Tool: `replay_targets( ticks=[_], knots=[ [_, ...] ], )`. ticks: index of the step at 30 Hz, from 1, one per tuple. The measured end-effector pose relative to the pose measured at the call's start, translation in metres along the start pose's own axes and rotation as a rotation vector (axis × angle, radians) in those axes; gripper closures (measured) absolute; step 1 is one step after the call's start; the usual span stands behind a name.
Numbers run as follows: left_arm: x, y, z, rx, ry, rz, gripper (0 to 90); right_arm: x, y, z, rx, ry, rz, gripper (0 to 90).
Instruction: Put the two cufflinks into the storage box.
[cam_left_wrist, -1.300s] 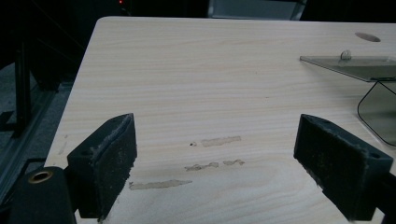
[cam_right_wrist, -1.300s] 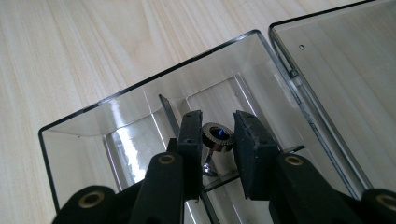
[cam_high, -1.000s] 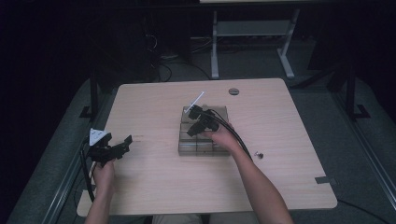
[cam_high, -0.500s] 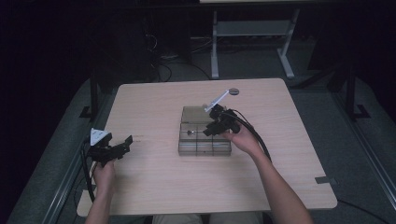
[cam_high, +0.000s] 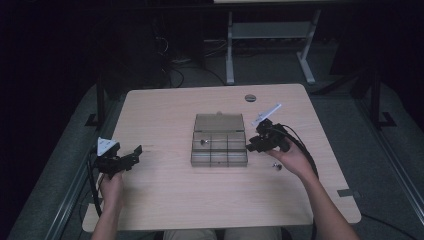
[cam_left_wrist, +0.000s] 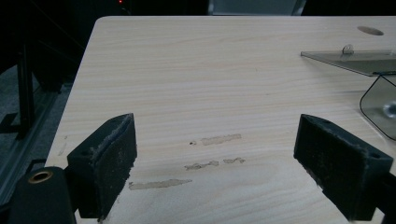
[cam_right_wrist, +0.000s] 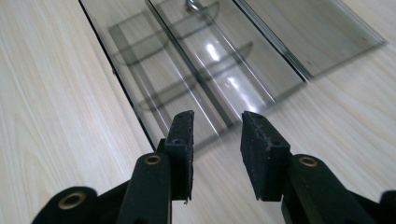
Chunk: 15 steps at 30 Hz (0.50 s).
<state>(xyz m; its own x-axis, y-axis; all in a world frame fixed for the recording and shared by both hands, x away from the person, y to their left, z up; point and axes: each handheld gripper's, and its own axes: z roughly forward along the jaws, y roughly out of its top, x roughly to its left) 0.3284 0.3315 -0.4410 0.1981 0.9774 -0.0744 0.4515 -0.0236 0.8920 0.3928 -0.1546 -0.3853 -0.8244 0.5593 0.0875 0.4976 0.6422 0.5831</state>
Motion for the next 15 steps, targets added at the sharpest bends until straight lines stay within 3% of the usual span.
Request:
replay_targets(
  ticks=[6, 15],
  knots=[
    [0.000, 0.000, 0.000, 0.005, 0.000, 0.004, 12.9, -0.006, -0.030, -0.013, 0.016, -0.022, 0.036, 63.7],
    [0.000, -0.001, 0.000, 0.006, 0.002, 0.003, 12.9, -0.015, -0.062, -0.016, 0.049, -0.044, 0.085, 63.1]
  ],
)
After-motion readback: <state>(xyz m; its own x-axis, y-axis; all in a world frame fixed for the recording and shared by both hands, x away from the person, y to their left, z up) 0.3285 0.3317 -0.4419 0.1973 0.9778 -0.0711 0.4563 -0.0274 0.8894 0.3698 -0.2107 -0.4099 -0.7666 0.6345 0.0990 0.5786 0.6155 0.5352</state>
